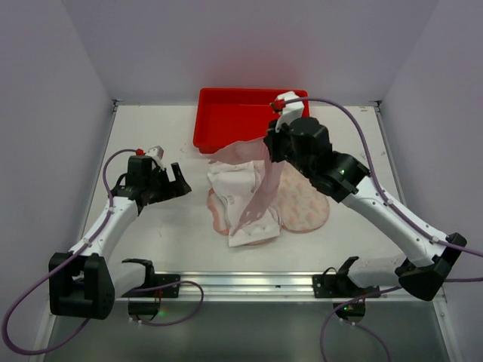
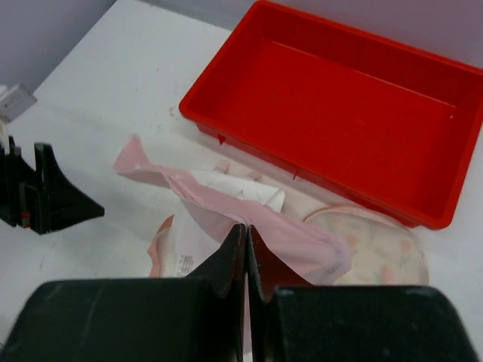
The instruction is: Unzip the laundry bag and remove the bra
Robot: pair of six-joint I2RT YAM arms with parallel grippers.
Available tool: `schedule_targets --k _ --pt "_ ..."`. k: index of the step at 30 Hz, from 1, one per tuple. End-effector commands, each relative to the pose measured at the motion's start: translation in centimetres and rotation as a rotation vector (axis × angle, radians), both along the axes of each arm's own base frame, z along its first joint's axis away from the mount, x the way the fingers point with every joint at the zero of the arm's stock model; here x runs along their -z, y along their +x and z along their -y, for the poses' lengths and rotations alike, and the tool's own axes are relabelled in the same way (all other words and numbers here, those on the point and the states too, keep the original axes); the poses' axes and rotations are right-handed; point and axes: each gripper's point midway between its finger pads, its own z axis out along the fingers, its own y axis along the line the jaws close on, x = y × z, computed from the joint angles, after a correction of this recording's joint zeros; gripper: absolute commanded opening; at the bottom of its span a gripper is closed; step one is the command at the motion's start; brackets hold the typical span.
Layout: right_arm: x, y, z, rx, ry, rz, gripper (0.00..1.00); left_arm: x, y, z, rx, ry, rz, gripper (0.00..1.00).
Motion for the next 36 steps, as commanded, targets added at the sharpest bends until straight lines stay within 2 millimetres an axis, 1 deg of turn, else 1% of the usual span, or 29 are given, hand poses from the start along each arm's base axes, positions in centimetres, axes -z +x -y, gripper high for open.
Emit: schedule_targets --k 1,2,3,5,6,7,9,10,11,12,13,14,15,16,17,18,20,21,23,24,26,27,30,31,32,33,34,36 --pt "-5.4 1.4 1.1 -0.017 0.091 0.085 0.00 -0.9 0.8 -0.2 0.016 -0.002 0.061 0.98" --pt "-6.0 2.4 1.8 0.009 0.099 0.094 0.00 -0.9 0.8 -0.2 0.015 -0.001 0.058 0.98" --pt "-6.3 2.9 2.0 0.016 0.100 0.099 0.00 -0.9 0.8 -0.3 0.012 0.001 0.058 0.98" --pt "-7.8 4.8 1.9 0.006 0.094 0.135 0.00 -0.9 0.8 -0.3 0.010 0.003 0.059 0.98" --pt "-9.3 5.6 2.1 0.007 0.096 0.173 0.00 -0.9 0.8 -0.4 0.008 0.003 0.060 0.98" --pt "-8.6 7.4 1.9 0.003 0.070 0.171 0.00 -0.8 0.8 -0.4 0.008 0.003 0.058 0.98" --pt "-9.5 9.6 2.1 -0.013 0.019 0.245 0.00 -0.9 0.9 -0.4 0.007 0.004 0.061 0.98" --pt "-10.5 10.5 2.0 -0.024 0.013 0.283 0.00 -0.8 0.8 -0.4 0.007 0.004 0.058 0.98" --pt "-10.4 12.4 1.8 -0.048 -0.025 0.333 0.00 -0.9 0.8 -0.4 0.006 0.005 0.060 0.98" --pt "-11.1 13.2 1.7 -0.059 -0.038 0.372 0.00 -0.8 0.8 -0.4 0.007 0.004 0.060 0.98" --pt "-11.2 14.1 1.5 -0.071 -0.054 0.402 0.00 -0.7 0.8 -0.5 0.005 0.005 0.057 0.98" --pt "-11.2 15.8 1.2 -0.097 -0.093 0.457 0.00 -0.7 0.7 -0.4 0.006 0.005 0.057 0.98" --pt "-11.7 16.6 0.9 -0.112 -0.118 0.500 0.00 -0.7 0.7 -0.4 0.005 0.006 0.055 0.98" --pt "-11.8 17.3 0.6 -0.125 -0.148 0.538 0.00 -0.7 0.8 -0.5 0.003 0.008 0.055 0.98" --pt "-11.2 19.0 0.0 -0.138 -0.204 0.596 0.00 -0.6 0.8 -0.6 0.000 0.011 0.054 0.98" --pt "-11.6 19.7 -0.5 -0.157 -0.224 0.645 0.00 -0.6 0.8 -0.6 -0.001 0.012 0.052 0.98" --pt "-11.3 21.4 -1.4 -0.183 -0.300 0.712 0.00 -0.4 0.7 -0.7 -0.003 0.017 0.047 0.98" --pt "-9.4 23.2 -2.4 -0.201 -0.330 0.708 0.00 -0.3 0.7 -0.7 -0.005 0.017 0.045 0.98" --pt "-8.1 25.0 -3.2 -0.217 -0.394 0.747 0.00 -0.3 0.7 -0.9 -0.011 0.025 0.044 0.98" --pt "-5.8 26.6 -4.1 -0.231 -0.423 0.734 0.00 -0.1 0.6 -0.9 -0.013 0.028 0.041 0.98" --pt "-3.9 28.2 -4.7 -0.231 -0.460 0.747 0.00 0.0 0.5 -1.0 -0.017 0.032 0.037 0.98" --pt "-1.7 29.3 -5.3 -0.248 -0.482 0.728 0.00 0.1 0.4 -1.1 -0.019 0.035 0.034 0.98" --pt "1.9 30.2 -6.4 -0.307 -0.509 0.697 0.00 0.1 0.6 -1.1 -0.021 0.037 0.037 0.98" --pt "3.9 30.2 -7.2 -0.353 -0.511 0.678 0.00 0.2 0.6 -1.2 -0.022 0.038 0.033 0.98" --pt "5.1 30.3 -7.3 -0.365 -0.525 0.668 0.00 0.2 0.6 -1.2 -0.022 0.038 0.033 0.98" --pt "5.9 30.5 -7.4 -0.365 -0.529 0.662 0.00 0.2 0.6 -1.2 -0.022 0.038 0.033 0.98" --pt "7.1 31.1 -7.2 -0.345 -0.547 0.659 0.00 0.2 0.6 -1.2 -0.022 0.039 0.031 0.98" --pt "7.9 32.2 -6.2 -0.278 -0.575 0.670 0.00 0.3 0.6 -1.2 -0.025 0.042 0.030 0.98"
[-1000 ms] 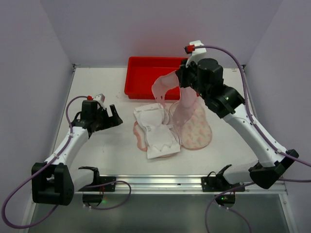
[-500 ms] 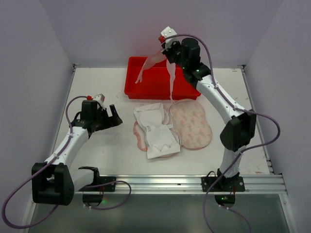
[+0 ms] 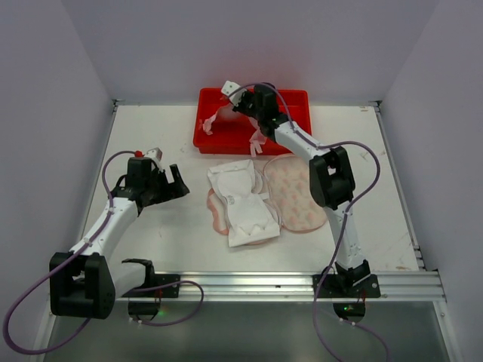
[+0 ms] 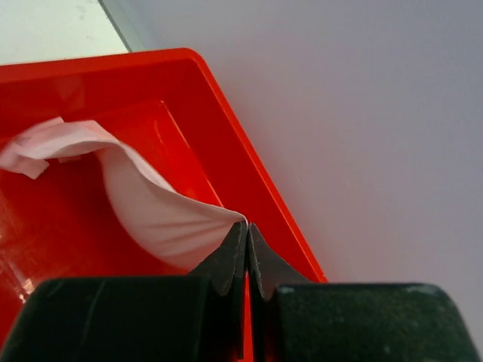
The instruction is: Unzip the laundry bag and remove the bra
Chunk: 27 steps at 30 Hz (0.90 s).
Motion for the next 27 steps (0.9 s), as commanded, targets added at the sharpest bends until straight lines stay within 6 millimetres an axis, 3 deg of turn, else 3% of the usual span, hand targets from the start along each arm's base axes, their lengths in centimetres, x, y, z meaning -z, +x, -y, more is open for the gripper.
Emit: schedule_targets --k 1,4,8,10,13,16,19,23,27 --pt "-4.6 1.8 0.9 0.040 0.028 0.210 0.00 -0.4 0.8 -0.5 0.000 0.019 0.040 0.98" --pt "-6.7 2.5 2.1 0.070 0.040 0.262 0.00 -0.3 0.8 -0.5 -0.002 0.019 0.036 0.98" --pt "-12.3 2.3 3.3 0.080 0.019 0.394 0.00 -0.3 0.8 -0.5 -0.001 0.020 0.033 0.98" --pt "-14.0 2.3 3.8 0.086 -0.015 0.452 0.00 -0.2 0.8 -0.6 -0.004 0.024 0.032 0.98" --pt "-15.8 1.9 4.2 0.080 -0.053 0.510 0.00 -0.2 0.8 -0.6 -0.005 0.025 0.032 0.98" --pt "-15.7 1.8 4.7 0.099 -0.088 0.550 0.00 -0.1 0.7 -0.6 -0.005 0.025 0.029 0.98" --pt "-12.1 1.8 4.3 0.070 -0.142 0.501 0.00 -0.2 0.8 -0.5 -0.002 0.022 0.032 0.98" --pt "-5.3 1.2 3.3 0.023 -0.168 0.356 0.00 -0.3 0.8 -0.5 -0.002 0.021 0.035 0.98" --pt "-0.1 -0.1 2.0 -0.003 -0.183 0.236 0.02 -0.3 0.8 -0.5 0.000 0.019 0.036 0.98"
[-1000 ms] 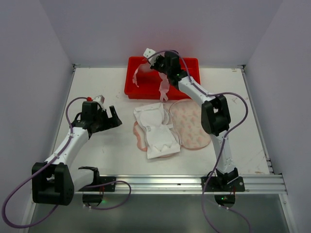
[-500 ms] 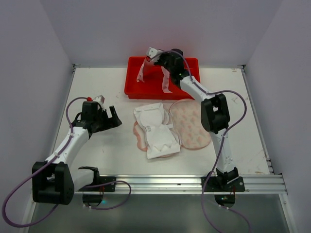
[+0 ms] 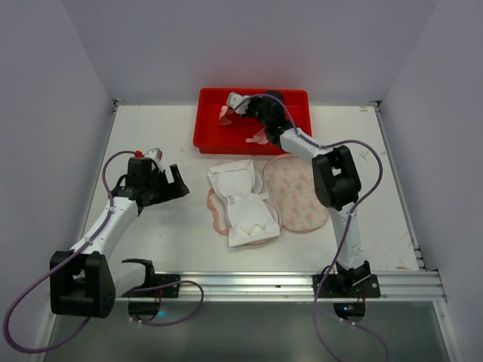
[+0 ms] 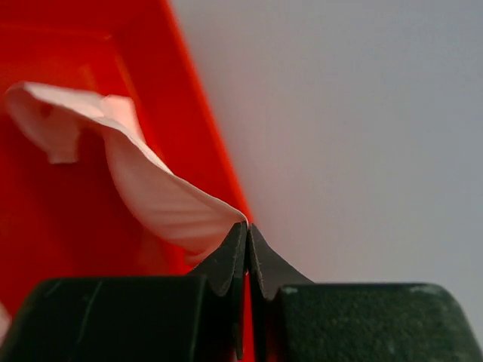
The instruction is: Unzip the laundry bag and remove the bra
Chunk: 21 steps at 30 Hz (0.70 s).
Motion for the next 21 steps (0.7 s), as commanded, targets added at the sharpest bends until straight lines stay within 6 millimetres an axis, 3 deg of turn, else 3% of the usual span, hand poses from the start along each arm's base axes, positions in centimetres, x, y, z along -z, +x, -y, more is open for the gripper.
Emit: schedule_targets --k 1,3,5,7,8,9,11,12,15,17,19,20,21 --pt "1.3 -2.0 -1.8 -0.041 0.007 -0.063 0.03 -0.6 0.8 -0.3 0.007 0.010 0.045 0.98" --pt "2.6 -3.0 -2.5 -0.060 0.004 -0.107 0.08 -0.6 0.7 -0.3 0.007 0.010 0.046 0.98" --pt "3.3 -3.9 -2.7 -0.067 0.024 -0.165 0.23 -0.7 0.7 -0.3 0.008 0.009 0.048 0.98" --pt "1.9 -4.9 -3.0 -0.054 0.084 -0.211 0.41 -0.8 0.8 -0.2 0.011 0.005 0.052 0.98" --pt "0.6 -5.2 -3.0 -0.042 0.110 -0.219 0.45 -0.9 0.8 -0.2 0.011 0.005 0.054 0.98" --pt "-2.4 -6.0 -2.9 -0.043 0.153 -0.206 0.49 -0.9 0.8 -0.1 0.012 0.004 0.055 0.98" --pt "-5.2 -7.3 -2.6 -0.036 0.260 -0.252 0.62 -1.1 0.8 -0.1 0.015 0.000 0.062 0.98" --pt "-8.9 -8.3 -2.1 -0.034 0.323 -0.226 0.66 -1.2 0.8 0.0 0.016 -0.001 0.064 0.98" --pt "-14.0 -11.4 -1.0 0.018 0.521 -0.335 0.78 -1.4 0.8 0.0 0.016 -0.004 0.073 0.98" --pt "-14.4 -13.9 -0.5 0.090 0.627 -0.493 0.85 -1.6 0.9 0.0 0.017 -0.005 0.080 0.98" --pt "-14.9 -17.5 -1.0 0.109 0.659 -0.589 0.86 -1.8 0.9 0.1 0.019 -0.008 0.088 0.98" --pt "-13.1 -18.8 -1.2 0.134 0.645 -0.631 0.86 -1.9 0.9 0.1 0.020 -0.009 0.091 0.98" --pt "-12.4 -21.1 -3.0 0.127 0.657 -0.672 0.86 -2.0 1.0 0.0 0.017 -0.007 0.093 0.98"
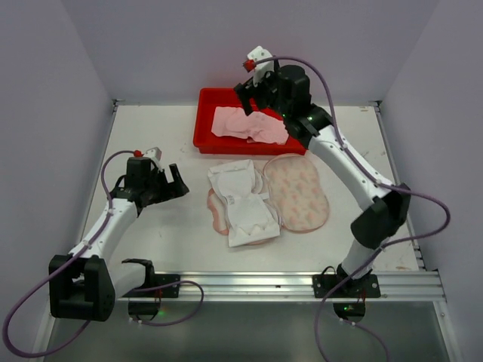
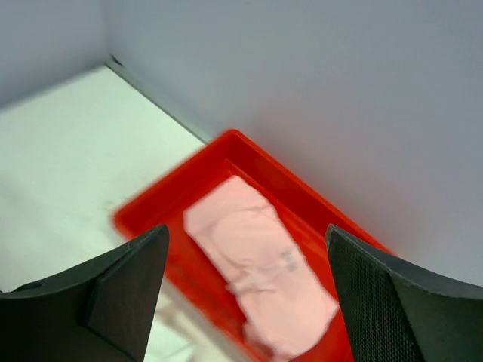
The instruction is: Unzip the laundry bag and remove the bra
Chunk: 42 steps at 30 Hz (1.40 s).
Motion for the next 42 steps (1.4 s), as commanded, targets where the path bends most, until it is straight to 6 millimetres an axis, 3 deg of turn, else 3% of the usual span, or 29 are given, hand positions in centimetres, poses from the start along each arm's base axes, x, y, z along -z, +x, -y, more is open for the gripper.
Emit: schedule_targets --k 1,2,5,8,11,21,33,39,42 --pt "4.2 -8.1 -1.7 0.058 0.077 -0.288 0.86 -1.5 1.0 0.0 0.015 -0.002 0.075 0.98" --pt "5.2 -10.2 -3.2 0.039 0.078 -0.332 0.86 -1.5 0.9 0.0 0.014 -0.003 0.075 0.98" --pt "11.2 -15.1 -5.0 0.074 0.085 -0.557 0.86 -1.6 0.8 -0.1 0.012 0.000 0.080 0.98" --pt "16.9 -18.6 -6.0 0.140 0.030 -0.680 0.86 -1.9 0.8 -0.1 0.011 0.000 0.092 0.98" --pt "20.4 -20.2 -6.6 0.191 -0.020 -0.714 0.86 -2.1 0.9 -0.2 0.005 0.002 0.098 0.98" --pt "27.5 -18.1 -7.9 0.312 -0.123 -0.745 0.84 -2.3 0.8 -0.4 0.001 0.008 0.109 0.98" --pt "29.4 -17.2 -6.1 0.426 -0.193 -0.712 0.72 -2.5 0.8 -0.4 0.002 0.009 0.113 0.98" --pt "28.5 -17.0 -5.7 0.430 -0.194 -0.690 0.53 -2.5 0.8 -0.4 -0.001 0.012 0.113 0.98" --pt "27.6 -17.1 -5.4 0.421 -0.190 -0.676 0.33 -2.5 0.8 -0.4 -0.001 0.012 0.113 0.98"
